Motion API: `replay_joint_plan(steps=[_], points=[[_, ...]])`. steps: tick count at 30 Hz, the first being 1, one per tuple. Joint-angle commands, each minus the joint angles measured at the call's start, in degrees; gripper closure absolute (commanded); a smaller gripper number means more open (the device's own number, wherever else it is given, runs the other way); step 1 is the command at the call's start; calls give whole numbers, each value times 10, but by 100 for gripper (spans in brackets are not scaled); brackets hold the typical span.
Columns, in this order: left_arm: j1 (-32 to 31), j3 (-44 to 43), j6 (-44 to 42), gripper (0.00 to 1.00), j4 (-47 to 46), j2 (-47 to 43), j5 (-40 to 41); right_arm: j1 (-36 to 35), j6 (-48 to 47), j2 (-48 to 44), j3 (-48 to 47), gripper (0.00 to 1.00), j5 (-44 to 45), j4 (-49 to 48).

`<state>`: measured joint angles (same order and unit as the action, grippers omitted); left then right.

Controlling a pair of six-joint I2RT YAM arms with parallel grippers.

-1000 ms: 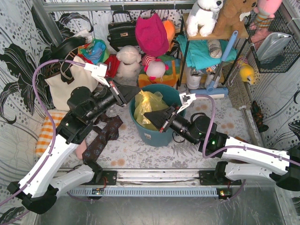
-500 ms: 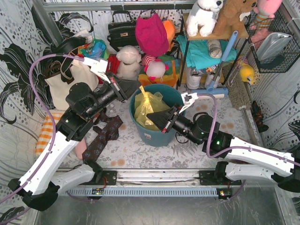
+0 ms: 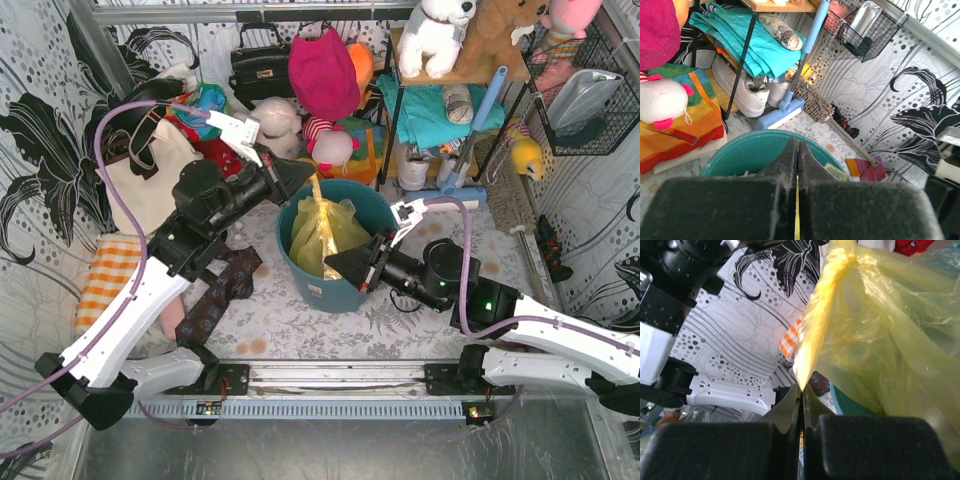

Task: Tie the trash bag

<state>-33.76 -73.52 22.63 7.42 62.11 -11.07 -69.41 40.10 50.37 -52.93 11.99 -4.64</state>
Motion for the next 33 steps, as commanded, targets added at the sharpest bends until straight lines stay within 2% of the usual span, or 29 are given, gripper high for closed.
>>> replay_joint_plan(steps=[1,9,19,24,33], points=[[0,-8,-41,100,-54,29,38,0,2,-16,-22,100,-42,69],[4,-23,-70,100,-45,99,72,0,-23,-5,-24,100,-126,91],[38,-60,-59,100,-74,207,24,1,-35,12,-29,100,-207,130],[39,-75,-62,100,-69,240,39,0,-28,17,-15,100,-252,110],[42,-98,-50,100,-36,250,48,1,-29,15,-15,100,-249,112]])
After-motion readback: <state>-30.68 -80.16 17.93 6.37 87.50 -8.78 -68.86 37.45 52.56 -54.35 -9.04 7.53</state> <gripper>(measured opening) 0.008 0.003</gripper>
